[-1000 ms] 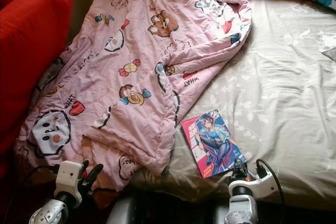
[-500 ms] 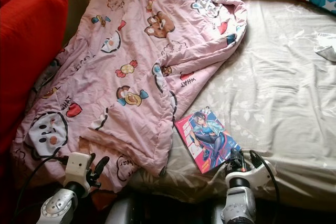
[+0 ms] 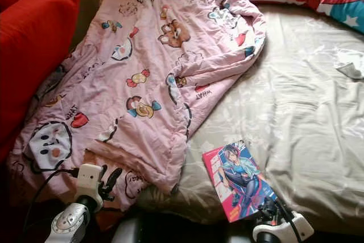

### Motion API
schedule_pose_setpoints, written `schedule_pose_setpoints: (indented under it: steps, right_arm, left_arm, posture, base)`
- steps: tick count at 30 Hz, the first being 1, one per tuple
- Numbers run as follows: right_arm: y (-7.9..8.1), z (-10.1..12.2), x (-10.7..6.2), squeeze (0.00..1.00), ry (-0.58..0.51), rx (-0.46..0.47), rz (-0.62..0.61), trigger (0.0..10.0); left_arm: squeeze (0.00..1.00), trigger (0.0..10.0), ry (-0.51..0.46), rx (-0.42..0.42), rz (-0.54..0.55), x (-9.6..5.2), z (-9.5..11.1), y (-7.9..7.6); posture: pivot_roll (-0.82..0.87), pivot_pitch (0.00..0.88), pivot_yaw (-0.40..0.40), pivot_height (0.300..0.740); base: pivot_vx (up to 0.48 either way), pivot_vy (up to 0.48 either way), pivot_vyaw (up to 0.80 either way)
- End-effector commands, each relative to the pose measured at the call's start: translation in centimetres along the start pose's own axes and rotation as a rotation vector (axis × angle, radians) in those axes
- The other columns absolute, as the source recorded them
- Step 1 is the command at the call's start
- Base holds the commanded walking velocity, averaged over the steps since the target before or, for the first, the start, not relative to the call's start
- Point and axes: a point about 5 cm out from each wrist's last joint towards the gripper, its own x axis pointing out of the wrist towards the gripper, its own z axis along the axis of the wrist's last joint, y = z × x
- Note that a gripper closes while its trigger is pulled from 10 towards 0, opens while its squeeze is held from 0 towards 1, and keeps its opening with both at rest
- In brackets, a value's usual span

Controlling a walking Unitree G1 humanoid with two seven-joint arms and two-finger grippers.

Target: Clean up the room

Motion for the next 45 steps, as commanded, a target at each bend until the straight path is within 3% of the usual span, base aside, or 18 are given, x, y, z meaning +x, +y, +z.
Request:
schedule_pose_setpoints:
  steps: [1,4,8,9,10,16,20,21,22,23,34,45]
  right_arm:
    - [-0.1,-0.6,-0.8,0.00,0.013,0.008,-0.025,0.0]
    - [1.2,0.3,-0.1,0.00,-0.019,-0.076,0.037,0.0]
    - [4.4,2.4,1.4,0.00,-0.103,-0.183,0.189,0.0]
    - [4.4,2.4,1.4,0.00,-0.103,-0.183,0.189,0.0]
    - [5.7,3.3,1.8,0.00,-0.133,-0.223,0.243,0.0]
    - [9.3,5.7,3.2,0.00,-0.222,-0.379,0.402,0.0]
    - [10.2,5.9,3.4,0.00,-0.230,-0.434,0.435,0.0]
    - [10.2,5.9,3.4,0.00,-0.226,-0.443,0.437,2.4]
    - [10.1,5.8,3.4,0.00,-0.220,-0.457,0.435,8.6]
    - [10.1,5.7,3.4,0.00,-0.212,-0.468,0.431,10.0]
    - [8.6,4.6,4.0,0.00,-0.123,-0.552,0.366,10.0]
    - [7.4,3.7,4.2,0.00,-0.070,-0.575,0.331,10.0]
  left_arm:
    - [0.00,10.0,0.039,0.008,0.010,-0.5,-1.1,0.2]
    - [0.00,10.0,0.038,0.008,0.014,-0.5,-1.1,0.2]
    - [0.00,10.0,0.040,0.009,0.020,-0.4,-1.2,0.3]
    - [0.00,10.0,0.040,0.009,0.020,-0.4,-1.2,0.3]
    - [0.00,10.0,0.040,0.009,0.021,-0.3,-1.2,0.2]
    - [0.00,10.0,0.032,-0.004,0.026,0.5,-0.9,-0.3]
    - [0.00,10.0,0.025,-0.016,0.022,1.0,-0.6,-0.9]
    - [0.00,10.0,0.025,-0.018,0.021,1.1,-0.6,-1.0]
    - [0.00,10.0,0.024,-0.021,0.022,1.2,-0.6,-1.1]
    - [0.00,10.0,0.023,-0.025,0.023,1.2,-0.5,-1.2]
    - [0.00,10.0,0.019,-0.063,0.037,1.7,-0.5,-1.9]
    - [0.00,10.0,0.042,-0.106,0.078,1.5,-1.2,-1.6]
  posture:
    - [0.01,0.206,0.071,0.616]
    - [0.01,0.205,0.070,0.616]
    - [0.00,0.193,0.067,0.616]
    - [0.00,0.193,0.067,0.616]
    - [-0.01,0.184,0.062,0.616]
    - [-0.03,0.154,0.049,0.616]
    - [-0.05,0.125,0.036,0.616]
    - [-0.05,0.122,0.035,0.616]
    - [-0.05,0.118,0.032,0.616]
    - [-0.05,0.113,0.029,0.616]
    - [-0.07,0.096,0.002,0.616]
    - [-0.06,0.103,0.000,0.680]
  base:
    - [0.000,0.000,0.00]
    - [0.000,0.000,0.00]
    - [0.000,0.000,0.00]
    - [0.000,0.000,0.00]
    - [0.000,0.000,0.00]
    - [0.000,0.000,0.00]
    - [0.000,0.000,0.00]
    - [0.000,0.000,0.00]
    - [0.000,0.000,0.00]
    - [0.000,0.000,0.00]
    - [0.000,0.000,0.00]
    - [0.000,0.000,0.00]
